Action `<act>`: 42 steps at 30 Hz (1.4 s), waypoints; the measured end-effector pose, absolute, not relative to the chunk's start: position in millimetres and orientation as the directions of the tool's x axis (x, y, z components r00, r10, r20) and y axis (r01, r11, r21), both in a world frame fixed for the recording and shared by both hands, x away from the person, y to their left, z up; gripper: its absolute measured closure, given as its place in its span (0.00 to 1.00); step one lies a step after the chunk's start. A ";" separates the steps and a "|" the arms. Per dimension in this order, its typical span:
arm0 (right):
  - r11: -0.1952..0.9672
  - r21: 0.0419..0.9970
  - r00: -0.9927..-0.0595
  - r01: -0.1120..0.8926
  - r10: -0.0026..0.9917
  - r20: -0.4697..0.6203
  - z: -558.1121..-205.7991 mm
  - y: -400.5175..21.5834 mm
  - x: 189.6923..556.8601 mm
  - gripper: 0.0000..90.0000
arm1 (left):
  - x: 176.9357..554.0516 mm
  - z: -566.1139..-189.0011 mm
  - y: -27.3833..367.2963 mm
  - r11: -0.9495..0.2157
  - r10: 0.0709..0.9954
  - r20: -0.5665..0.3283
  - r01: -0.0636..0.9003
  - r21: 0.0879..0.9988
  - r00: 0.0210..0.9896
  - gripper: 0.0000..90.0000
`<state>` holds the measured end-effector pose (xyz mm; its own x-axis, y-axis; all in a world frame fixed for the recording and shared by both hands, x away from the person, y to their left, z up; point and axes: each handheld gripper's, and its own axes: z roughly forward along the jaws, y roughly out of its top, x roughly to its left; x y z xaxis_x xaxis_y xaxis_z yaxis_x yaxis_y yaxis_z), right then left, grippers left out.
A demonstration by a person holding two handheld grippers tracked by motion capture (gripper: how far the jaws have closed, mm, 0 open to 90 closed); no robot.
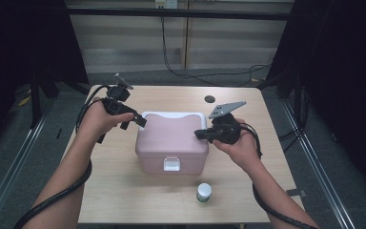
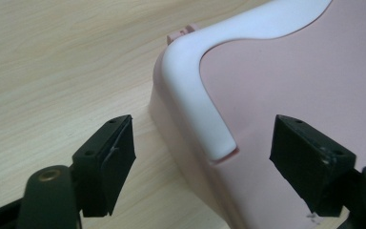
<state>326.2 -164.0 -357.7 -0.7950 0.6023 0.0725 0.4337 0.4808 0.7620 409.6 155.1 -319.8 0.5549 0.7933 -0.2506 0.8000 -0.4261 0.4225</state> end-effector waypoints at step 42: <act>0.494 0.736 -0.783 0.463 0.617 0.079 -354.5 -160.4 327.4 1.00 | 430.9 -327.6 126.2 -0.422 0.791 -0.287 0.821 0.385 0.541 0.32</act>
<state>327.4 -160.4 -354.5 -0.7831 0.6168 0.0789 0.4631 0.4939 0.7360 430.9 126.2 -327.6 0.5412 0.7906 -0.2866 0.8206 -0.4220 0.3853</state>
